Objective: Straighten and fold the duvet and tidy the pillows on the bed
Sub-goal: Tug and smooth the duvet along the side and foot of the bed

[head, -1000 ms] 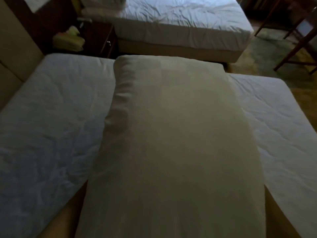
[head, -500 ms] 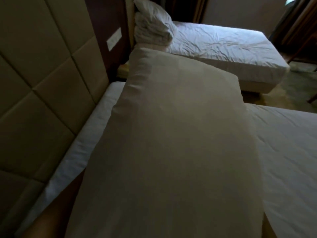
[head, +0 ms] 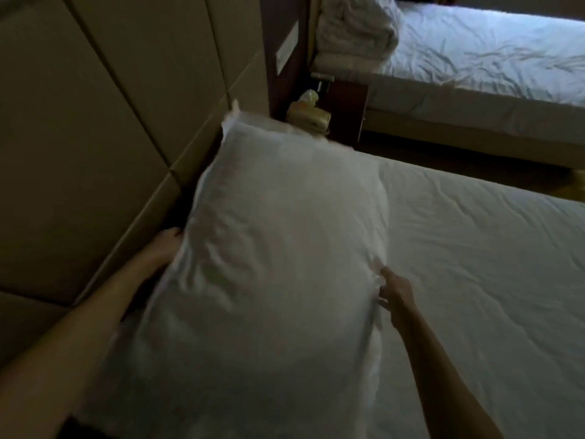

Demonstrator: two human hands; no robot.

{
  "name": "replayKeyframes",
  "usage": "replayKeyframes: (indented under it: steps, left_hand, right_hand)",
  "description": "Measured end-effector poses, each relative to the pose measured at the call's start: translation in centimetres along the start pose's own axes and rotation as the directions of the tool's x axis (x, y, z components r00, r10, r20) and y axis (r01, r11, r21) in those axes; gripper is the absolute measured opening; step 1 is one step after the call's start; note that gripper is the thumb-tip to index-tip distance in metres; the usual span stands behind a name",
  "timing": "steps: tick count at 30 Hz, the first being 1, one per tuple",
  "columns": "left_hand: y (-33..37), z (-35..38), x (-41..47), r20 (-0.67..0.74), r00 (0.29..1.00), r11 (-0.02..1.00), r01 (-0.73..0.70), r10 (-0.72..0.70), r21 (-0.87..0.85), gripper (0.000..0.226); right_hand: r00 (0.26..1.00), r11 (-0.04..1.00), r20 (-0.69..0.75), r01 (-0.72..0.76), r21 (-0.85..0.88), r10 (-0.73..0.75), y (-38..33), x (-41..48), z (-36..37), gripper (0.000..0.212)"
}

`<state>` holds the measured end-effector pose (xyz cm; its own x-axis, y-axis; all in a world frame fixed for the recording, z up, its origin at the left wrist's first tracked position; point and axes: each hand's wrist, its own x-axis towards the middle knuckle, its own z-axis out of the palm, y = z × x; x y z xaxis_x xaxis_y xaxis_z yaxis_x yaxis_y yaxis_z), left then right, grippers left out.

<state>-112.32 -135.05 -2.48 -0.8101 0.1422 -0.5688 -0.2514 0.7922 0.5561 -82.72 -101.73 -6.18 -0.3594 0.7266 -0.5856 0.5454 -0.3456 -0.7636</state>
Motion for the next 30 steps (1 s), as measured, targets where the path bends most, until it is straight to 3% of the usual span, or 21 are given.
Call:
replayKeyframes:
  steps: [2,4,6,8,10,13,15,20,30]
  left_hand:
    - [-0.2,-0.4,0.4,-0.094,0.994,0.999,-0.048,0.049,0.018,0.05]
    - [-0.2,0.3,-0.1,-0.169,0.97,0.984,-0.173,0.176,0.033,0.05]
    - [0.8,2.0,-2.2,-0.236,0.896,0.921,-0.336,0.378,0.198,0.054]
    - [2.2,5.0,-4.2,-0.241,0.801,0.792,-0.406,0.549,0.455,0.058]
    - [4.0,7.6,-5.4,-0.205,0.807,0.765,-0.396,0.554,0.508,0.057]
    - [5.1,10.7,-5.7,-0.253,0.769,0.74,-0.384,0.587,0.552,0.06]
    - [4.3,11.9,-4.7,-0.309,0.732,0.728,-0.359,0.608,0.584,0.062]
    - [3.6,14.2,-2.6,-0.276,0.738,0.648,-0.274,0.615,0.711,0.067]
    - [3.1,14.9,-0.6,-0.259,0.762,0.653,-0.268,0.593,0.709,0.065]
  right_hand:
    - [0.995,0.983,0.047,0.1,-0.156,-0.093,-1.1,-0.8,2.5,0.049]
    - [0.954,0.869,0.125,0.301,-0.392,-0.273,-2.4,-2.0,6.1,0.061]
    - [0.867,0.727,0.149,0.482,-0.488,-0.475,-3.4,-3.1,8.6,0.056]
    - [0.83,0.7,0.083,0.515,-0.495,-0.551,-4.3,-3.9,9.8,0.054]
    - [0.78,0.643,0.044,0.545,-0.537,-0.625,-5.2,-4.8,10.4,0.061]
    - [0.668,0.382,0.206,0.62,-0.685,-0.715,-5.9,-6.2,12.3,0.068]
    - [0.682,0.251,0.311,0.593,-0.765,-0.662,-4.9,-5.7,13.9,0.068]
    - [0.732,0.229,0.318,0.541,-0.81,-0.602,-1.9,-2.1,14.7,0.071]
    - [0.76,0.212,0.341,0.525,-0.824,-0.553,-1.4,-1.0,16.0,0.069]
